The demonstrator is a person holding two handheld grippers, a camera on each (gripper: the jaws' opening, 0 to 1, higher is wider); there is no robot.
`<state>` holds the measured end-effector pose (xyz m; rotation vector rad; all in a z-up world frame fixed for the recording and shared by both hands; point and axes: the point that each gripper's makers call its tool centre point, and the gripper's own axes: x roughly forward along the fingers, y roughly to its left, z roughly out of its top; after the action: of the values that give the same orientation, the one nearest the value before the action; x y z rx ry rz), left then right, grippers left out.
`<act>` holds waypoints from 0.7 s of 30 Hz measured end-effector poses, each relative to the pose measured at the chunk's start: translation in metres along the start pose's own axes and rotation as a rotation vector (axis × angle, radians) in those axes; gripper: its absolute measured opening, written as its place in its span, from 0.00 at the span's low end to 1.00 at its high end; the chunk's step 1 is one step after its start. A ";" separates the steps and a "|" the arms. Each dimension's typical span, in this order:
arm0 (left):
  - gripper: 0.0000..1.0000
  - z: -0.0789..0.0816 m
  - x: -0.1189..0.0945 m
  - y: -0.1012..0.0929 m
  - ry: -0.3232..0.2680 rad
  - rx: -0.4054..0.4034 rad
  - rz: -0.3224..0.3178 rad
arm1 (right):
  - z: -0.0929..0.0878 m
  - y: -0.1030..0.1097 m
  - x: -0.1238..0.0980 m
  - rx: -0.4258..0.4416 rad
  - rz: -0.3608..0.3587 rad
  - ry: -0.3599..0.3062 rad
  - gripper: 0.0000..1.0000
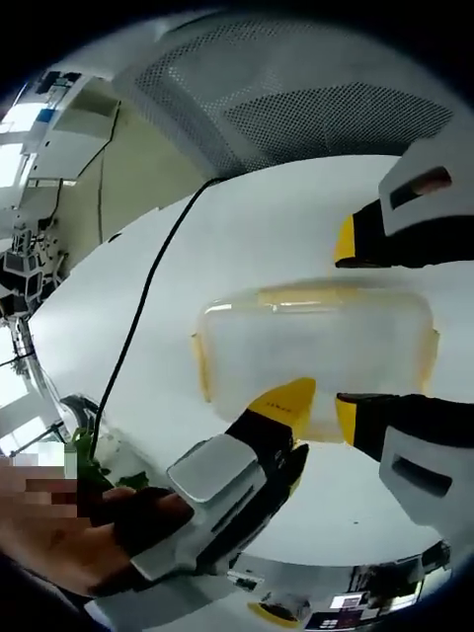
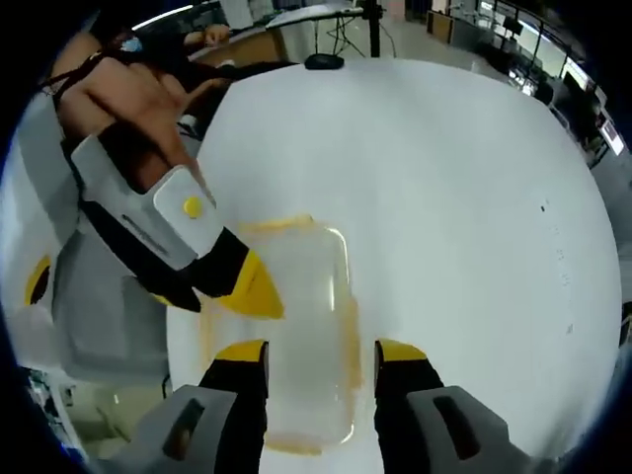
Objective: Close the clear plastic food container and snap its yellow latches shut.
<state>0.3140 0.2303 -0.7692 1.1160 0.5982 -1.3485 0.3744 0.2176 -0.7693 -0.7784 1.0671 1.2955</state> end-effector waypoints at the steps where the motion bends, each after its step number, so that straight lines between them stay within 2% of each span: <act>1: 0.52 -0.001 -0.002 0.001 -0.002 -0.006 0.000 | 0.000 0.000 -0.001 0.004 -0.003 -0.006 0.45; 4: 0.55 -0.003 -0.005 0.004 -0.009 -0.019 0.000 | 0.002 0.000 -0.005 0.017 -0.015 -0.028 0.50; 13: 0.59 -0.014 -0.008 0.012 -0.004 -0.037 -0.011 | -0.008 0.005 -0.011 -0.004 -0.034 -0.010 0.53; 21: 0.60 -0.015 -0.011 0.019 -0.018 -0.044 0.004 | -0.016 0.011 -0.010 -0.009 -0.047 -0.001 0.59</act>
<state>0.3342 0.2454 -0.7605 1.0685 0.6091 -1.3342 0.3608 0.2014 -0.7643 -0.8046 1.0371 1.2620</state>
